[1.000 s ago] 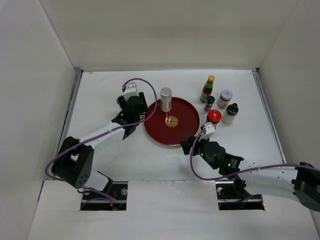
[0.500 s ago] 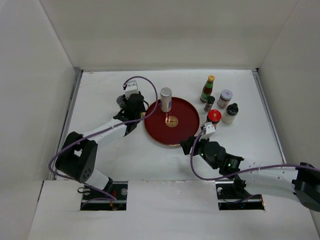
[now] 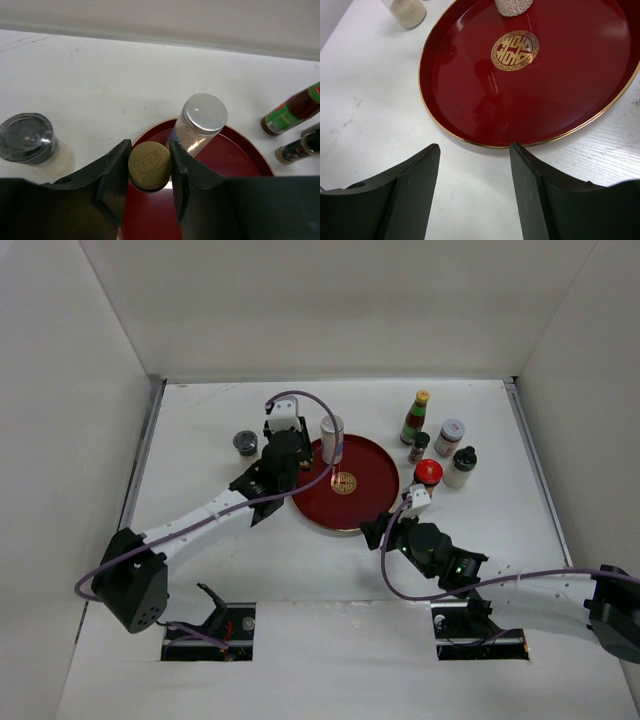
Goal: Organize the condiment bottles
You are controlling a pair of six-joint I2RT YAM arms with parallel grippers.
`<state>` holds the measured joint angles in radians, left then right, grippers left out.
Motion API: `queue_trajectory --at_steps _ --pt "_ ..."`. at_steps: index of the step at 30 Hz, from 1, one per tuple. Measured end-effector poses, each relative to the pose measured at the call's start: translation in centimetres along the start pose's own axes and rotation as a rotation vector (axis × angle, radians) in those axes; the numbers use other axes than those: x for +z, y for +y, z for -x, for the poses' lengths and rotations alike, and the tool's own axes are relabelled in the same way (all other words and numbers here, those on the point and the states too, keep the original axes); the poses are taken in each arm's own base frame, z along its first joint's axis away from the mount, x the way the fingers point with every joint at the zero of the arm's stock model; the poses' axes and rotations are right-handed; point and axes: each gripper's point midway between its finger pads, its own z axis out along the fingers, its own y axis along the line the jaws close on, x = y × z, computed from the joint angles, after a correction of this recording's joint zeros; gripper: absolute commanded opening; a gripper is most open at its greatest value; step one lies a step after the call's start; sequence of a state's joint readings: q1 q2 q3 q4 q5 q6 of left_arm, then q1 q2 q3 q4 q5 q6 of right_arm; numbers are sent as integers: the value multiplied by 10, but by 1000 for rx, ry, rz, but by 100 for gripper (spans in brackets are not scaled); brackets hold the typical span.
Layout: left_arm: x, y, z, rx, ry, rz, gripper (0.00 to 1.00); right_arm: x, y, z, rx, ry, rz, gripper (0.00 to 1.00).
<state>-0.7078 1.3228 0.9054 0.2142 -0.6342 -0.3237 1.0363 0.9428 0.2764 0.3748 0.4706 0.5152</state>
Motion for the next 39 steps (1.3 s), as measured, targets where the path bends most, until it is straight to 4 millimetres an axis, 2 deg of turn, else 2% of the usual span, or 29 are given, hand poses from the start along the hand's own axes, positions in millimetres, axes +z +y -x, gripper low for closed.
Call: queue_trajectory --at_steps 3,9,13,17,23,28,31,33,36,39 --pt "12 -13 -19 26 31 -13 19 0 0 0 0 1 0 64" --pt "37 -17 -71 101 134 -4 20 0 -1 -1 -1 2 -1 64" --pt "42 -16 -87 120 163 -2 26 0 -1 -2 -2 3 -2 65" --pt "45 -17 -89 116 161 -2 38 -1 -2 -2 -1 2 -1 65" --pt "49 -23 -79 78 116 -12 71 -1 -2 -2 0 1 -1 66" --pt "36 -18 -66 59 92 -21 80 -2 -2 -1 2 -4 2 68" --pt "18 -9 -40 21 42 -24 86 -2 -1 0 4 -6 3 74" --pt "5 2 -18 -11 1 -17 89 -2 -1 1 7 -7 4 84" --pt "-2 37 14 -58 -45 50 89 -2 -1 1 6 -7 4 93" --pt "4 80 20 -86 -54 157 90 -2 -1 0 4 -5 2 97"
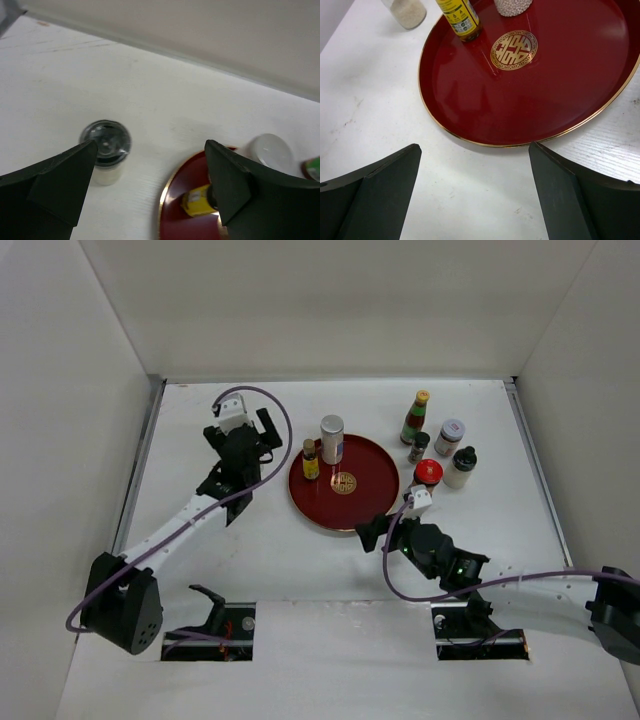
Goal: Organize the condiment bottles
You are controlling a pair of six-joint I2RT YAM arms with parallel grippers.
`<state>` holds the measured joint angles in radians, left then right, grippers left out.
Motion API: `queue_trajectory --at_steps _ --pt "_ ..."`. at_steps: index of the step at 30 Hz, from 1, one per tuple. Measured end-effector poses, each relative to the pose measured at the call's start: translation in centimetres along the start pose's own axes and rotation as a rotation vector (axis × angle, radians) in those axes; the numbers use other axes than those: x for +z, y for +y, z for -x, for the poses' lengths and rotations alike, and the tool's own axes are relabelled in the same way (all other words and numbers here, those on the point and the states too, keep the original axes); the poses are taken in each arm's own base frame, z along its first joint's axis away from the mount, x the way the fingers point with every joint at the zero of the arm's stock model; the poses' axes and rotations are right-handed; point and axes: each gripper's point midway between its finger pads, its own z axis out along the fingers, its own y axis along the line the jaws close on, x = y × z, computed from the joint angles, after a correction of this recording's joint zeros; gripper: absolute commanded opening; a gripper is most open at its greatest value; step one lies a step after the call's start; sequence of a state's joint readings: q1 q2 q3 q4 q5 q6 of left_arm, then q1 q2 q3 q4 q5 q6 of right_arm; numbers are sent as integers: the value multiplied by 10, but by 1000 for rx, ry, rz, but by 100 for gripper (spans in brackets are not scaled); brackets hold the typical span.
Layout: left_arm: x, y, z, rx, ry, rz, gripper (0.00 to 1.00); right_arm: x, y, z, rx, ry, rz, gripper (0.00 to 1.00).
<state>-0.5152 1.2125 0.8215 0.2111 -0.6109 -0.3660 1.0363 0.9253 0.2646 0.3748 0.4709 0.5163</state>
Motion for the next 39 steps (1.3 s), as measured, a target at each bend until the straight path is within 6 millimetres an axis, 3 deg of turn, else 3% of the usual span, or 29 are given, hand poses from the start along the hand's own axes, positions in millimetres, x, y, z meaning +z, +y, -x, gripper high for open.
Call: queue_trajectory --at_steps 4,9,12,19,21,24,28,31,34,39 --pt "17 41 -33 38 82 116 91 1 -1 -2 -4 7 -4 99" --pt "33 60 -82 102 207 173 91 2 -3 -7 -13 22 -12 100" --pt "37 67 -97 123 249 190 91 3 -5 -11 -20 34 -20 100" --pt "61 73 -88 102 235 230 82 4 -6 -13 -23 39 -23 100" --pt "66 76 -87 97 230 241 73 4 -6 -13 -23 39 -23 100" --pt "73 77 -88 89 227 247 50 4 -6 -13 -23 39 -23 100" --pt "73 77 -87 89 221 242 38 3 -5 -14 -24 40 -21 99" --pt "58 75 -87 87 211 224 37 3 -3 -15 -25 44 -13 97" --pt "22 65 -82 103 194 177 35 3 -2 -15 -27 45 -9 96" --pt "-38 22 -37 68 87 -2 35 2 -1 -16 -30 48 -2 96"
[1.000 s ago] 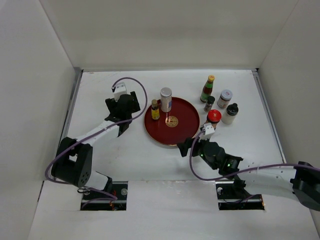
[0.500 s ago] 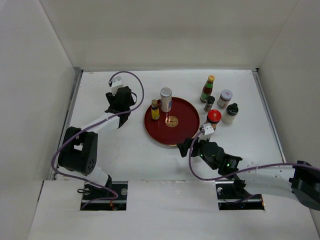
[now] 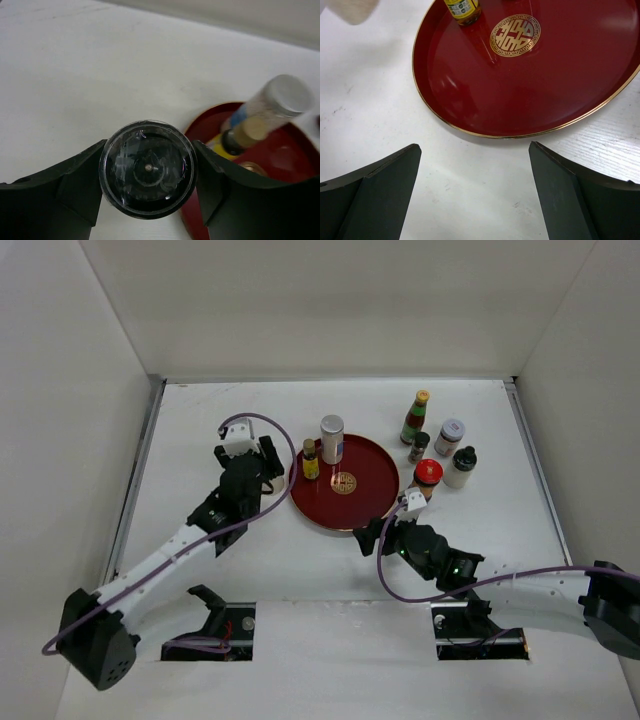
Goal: Organize the condiment bottles
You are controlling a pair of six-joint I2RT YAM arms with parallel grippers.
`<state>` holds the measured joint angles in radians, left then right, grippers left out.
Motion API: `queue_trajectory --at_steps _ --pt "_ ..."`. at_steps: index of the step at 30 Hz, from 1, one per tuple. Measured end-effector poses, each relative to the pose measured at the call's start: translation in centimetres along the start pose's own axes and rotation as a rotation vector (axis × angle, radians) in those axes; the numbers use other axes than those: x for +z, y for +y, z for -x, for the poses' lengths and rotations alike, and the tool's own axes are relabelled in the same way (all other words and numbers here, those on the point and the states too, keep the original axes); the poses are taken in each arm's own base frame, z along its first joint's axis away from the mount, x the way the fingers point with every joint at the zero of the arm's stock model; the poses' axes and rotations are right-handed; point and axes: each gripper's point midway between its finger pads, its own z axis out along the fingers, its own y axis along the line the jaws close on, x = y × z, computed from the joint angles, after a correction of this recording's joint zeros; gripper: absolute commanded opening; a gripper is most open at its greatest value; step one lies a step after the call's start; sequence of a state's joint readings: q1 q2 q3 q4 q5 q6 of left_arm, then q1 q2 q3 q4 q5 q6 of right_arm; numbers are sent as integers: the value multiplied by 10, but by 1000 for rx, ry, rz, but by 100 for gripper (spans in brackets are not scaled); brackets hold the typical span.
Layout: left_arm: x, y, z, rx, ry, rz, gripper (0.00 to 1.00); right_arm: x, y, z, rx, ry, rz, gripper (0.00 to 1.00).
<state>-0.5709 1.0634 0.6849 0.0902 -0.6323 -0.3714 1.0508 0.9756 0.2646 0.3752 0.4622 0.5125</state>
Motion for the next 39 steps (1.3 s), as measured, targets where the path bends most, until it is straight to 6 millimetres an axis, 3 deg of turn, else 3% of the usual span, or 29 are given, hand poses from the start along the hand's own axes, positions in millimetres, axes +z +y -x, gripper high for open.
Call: queue_trajectory --at_steps 3,6,9,14,17,23,28,30,34,39 --pt "-29 -18 24 -41 -60 -93 35 0 0 0 0 -1 2 96" --pt "-44 -32 25 -39 -62 -148 35 -1 1 1 2 -4 6 96" --pt "-46 -51 6 4 -19 -190 35 -2 3 5 8 -15 12 84" --pt "-34 -81 -44 101 79 -234 35 -6 7 16 23 -52 35 40" --pt "-24 -90 -68 156 128 -236 35 -10 10 24 43 -86 55 34" --pt "-7 -107 -84 180 138 -245 35 -10 11 26 37 -97 56 49" --pt "2 -112 -95 191 136 -250 38 -10 14 23 20 -93 56 82" --pt "4 -113 -97 191 136 -250 46 -10 14 23 11 -98 52 91" --pt "3 -113 -100 188 128 -250 74 -18 19 35 7 -126 43 100" --pt "-3 -112 -106 191 121 -254 89 -29 32 93 44 -223 1 100"
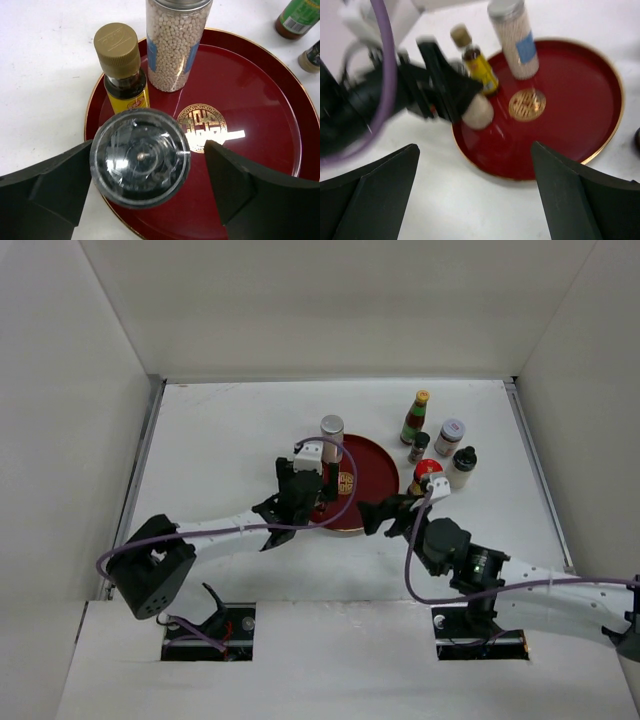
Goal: Organize the condiment bottles
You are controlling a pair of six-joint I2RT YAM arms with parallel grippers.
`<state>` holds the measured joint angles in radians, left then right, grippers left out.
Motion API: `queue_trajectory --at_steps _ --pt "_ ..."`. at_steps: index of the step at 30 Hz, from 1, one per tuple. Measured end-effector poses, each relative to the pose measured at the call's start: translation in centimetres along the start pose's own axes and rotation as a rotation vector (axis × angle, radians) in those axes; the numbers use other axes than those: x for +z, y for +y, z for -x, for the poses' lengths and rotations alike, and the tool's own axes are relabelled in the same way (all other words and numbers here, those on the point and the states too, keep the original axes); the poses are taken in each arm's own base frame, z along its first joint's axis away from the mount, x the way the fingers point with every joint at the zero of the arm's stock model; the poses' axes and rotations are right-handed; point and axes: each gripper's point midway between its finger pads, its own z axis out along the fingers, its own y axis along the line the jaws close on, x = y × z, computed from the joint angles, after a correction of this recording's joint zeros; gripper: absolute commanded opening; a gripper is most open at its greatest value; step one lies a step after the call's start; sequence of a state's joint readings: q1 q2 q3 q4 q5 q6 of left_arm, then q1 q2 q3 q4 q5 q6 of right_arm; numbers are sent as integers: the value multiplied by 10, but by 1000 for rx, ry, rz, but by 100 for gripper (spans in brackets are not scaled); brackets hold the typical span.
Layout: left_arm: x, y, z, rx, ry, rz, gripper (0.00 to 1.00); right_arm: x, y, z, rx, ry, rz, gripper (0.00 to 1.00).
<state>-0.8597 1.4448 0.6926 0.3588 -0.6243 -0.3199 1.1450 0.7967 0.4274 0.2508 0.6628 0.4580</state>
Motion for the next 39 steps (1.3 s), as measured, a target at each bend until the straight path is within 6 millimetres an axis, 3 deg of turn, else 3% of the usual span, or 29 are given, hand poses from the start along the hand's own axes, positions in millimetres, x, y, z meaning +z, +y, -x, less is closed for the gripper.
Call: queue_trajectory --at_steps 3,7,11,13,16,21,30,39 --pt "-8 1 5 -9 -15 -12 100 1 -5 35 10 -62 -75 100" --pt "-36 0 40 -77 -105 -64 100 4 -47 66 -23 -116 -292 100" --pt "-73 5 89 -204 -258 -129 100 6 -94 73 -92 -110 -508 100" --pt "-89 18 103 -288 -335 -137 100 7 -114 70 -128 -85 -589 100" --pt "-102 40 95 -380 -396 -114 100 9 -138 65 -160 -34 -668 100" --pt "-97 62 60 -415 -380 -43 100 18 -160 56 -141 43 -709 100" --pt "-103 59 56 -459 -396 -57 100 31 -179 27 -100 178 -690 100" --pt "-91 56 42 -427 -362 -32 100 40 -203 -2 -109 289 -727 100"
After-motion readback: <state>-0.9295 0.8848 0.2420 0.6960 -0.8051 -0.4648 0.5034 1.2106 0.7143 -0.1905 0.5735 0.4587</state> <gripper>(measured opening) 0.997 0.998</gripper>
